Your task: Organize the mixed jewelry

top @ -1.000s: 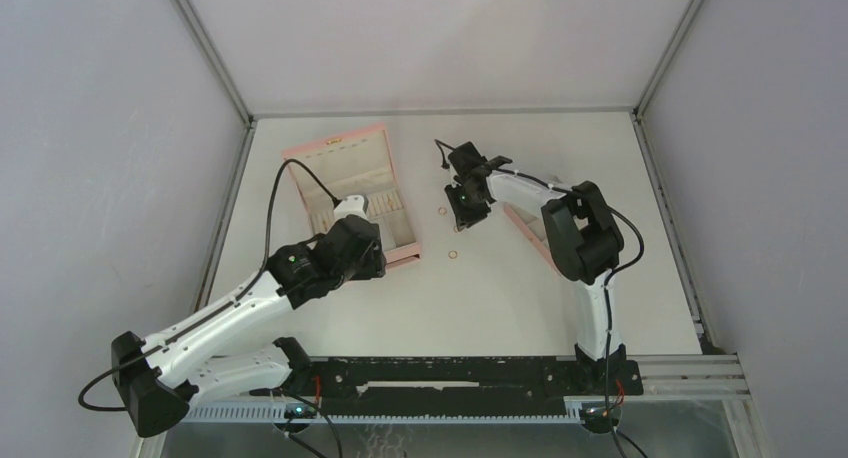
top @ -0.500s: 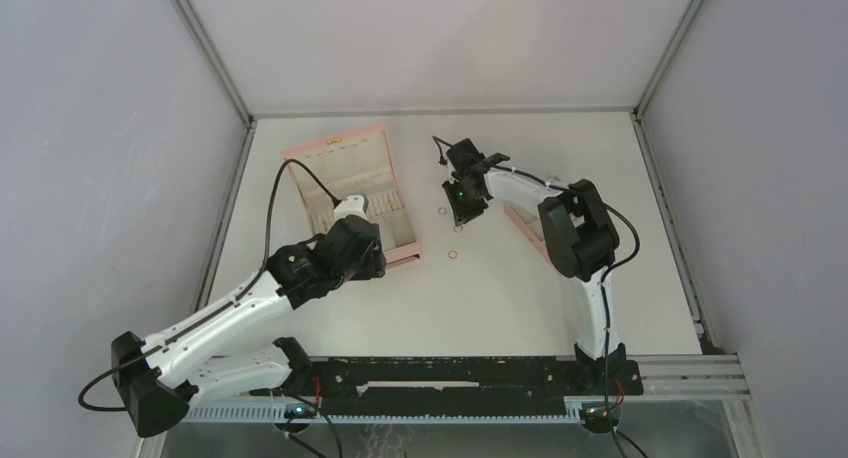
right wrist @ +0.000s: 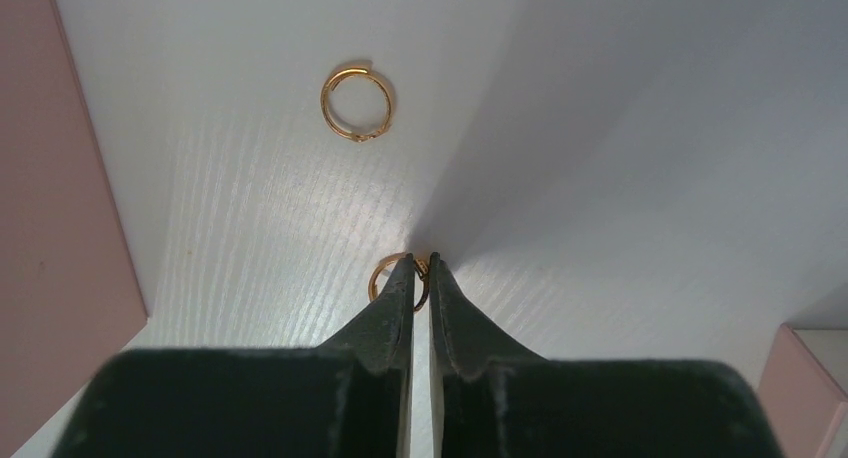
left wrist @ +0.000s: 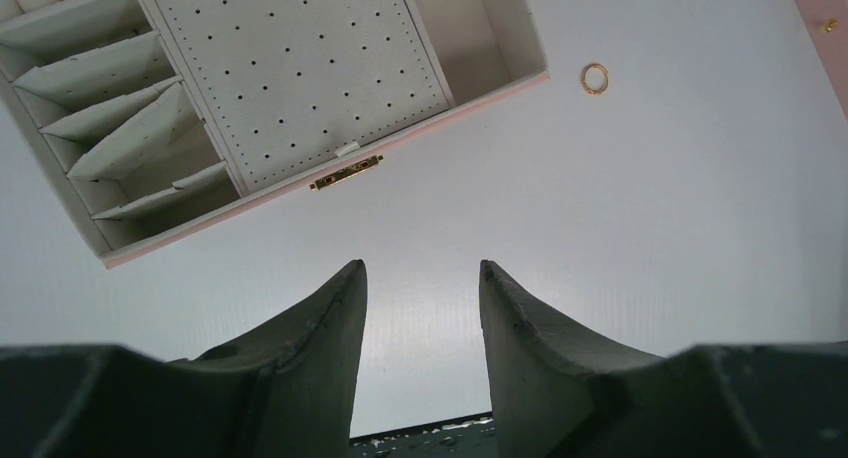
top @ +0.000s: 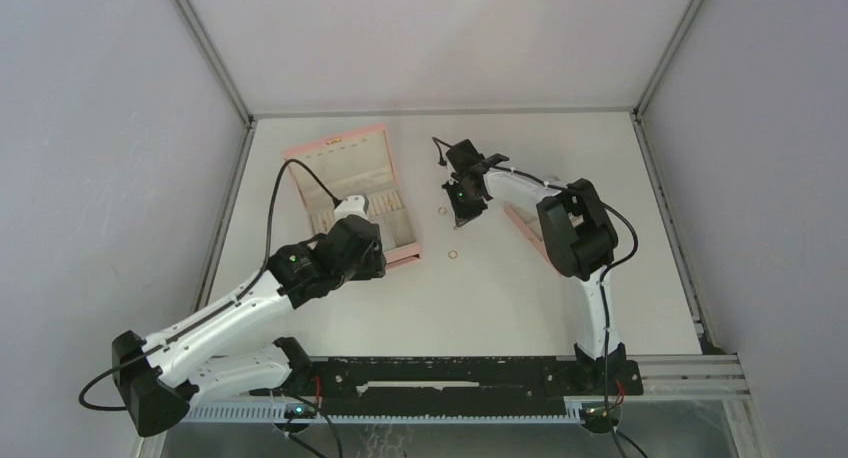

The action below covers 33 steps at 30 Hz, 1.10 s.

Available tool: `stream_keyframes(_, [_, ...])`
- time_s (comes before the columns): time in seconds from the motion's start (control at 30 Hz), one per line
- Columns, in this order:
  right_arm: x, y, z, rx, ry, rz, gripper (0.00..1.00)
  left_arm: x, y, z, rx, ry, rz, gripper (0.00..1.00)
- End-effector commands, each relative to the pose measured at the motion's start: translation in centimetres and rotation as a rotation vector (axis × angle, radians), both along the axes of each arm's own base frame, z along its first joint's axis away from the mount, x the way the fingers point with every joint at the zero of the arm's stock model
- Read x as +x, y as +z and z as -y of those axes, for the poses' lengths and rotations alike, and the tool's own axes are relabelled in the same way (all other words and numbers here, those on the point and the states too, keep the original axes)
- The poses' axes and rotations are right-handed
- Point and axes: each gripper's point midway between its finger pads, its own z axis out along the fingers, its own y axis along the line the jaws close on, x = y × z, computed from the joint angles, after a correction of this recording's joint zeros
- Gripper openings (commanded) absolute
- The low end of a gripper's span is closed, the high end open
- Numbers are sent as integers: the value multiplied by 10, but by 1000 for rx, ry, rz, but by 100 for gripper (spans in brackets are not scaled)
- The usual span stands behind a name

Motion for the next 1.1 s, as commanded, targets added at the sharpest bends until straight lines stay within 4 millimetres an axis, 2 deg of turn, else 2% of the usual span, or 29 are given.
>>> stream_keyframes(0.0, [2, 5, -1, 6, -5, 19, 8, 0, 2, 3, -20, 3, 4, 50])
stream_keyframes(0.1, [-1, 16, -2, 33, -26, 28, 0, 0, 3, 4, -23, 2, 6, 50])
stream_keyframes(0.33, [-18, 54, -4, 193, -62, 55, 0, 3, 26, 13, -88, -15, 42, 51])
stream_keyframes(0.43, [-34, 72, -8, 265, -17, 86, 0, 4, 44, 24, -148, -61, 75, 51])
stream_keyframes(0.57, [-66, 100, -17, 375, 123, 139, 0, -3, 60, 53, -224, -232, 79, 54])
stream_keyframes(0.63, [-84, 119, -24, 430, 220, 205, 0, -7, 68, 64, -252, -301, 71, 54])
stream_keyframes(0.67, [-91, 134, -25, 459, 259, 259, 0, -8, 71, 69, -267, -330, 70, 54])
stream_keyframes(0.73, [-101, 149, -26, 494, 314, 326, 0, -11, 79, 75, -311, -363, 56, 54])
stream_keyframes(0.87, [-100, 185, -20, 533, 233, 472, 0, -2, 95, 75, -482, -291, 44, 54])
stream_keyframes(1.07, [-108, 228, -24, 651, 93, 591, 0, 2, 121, 103, -747, -292, 74, 57])
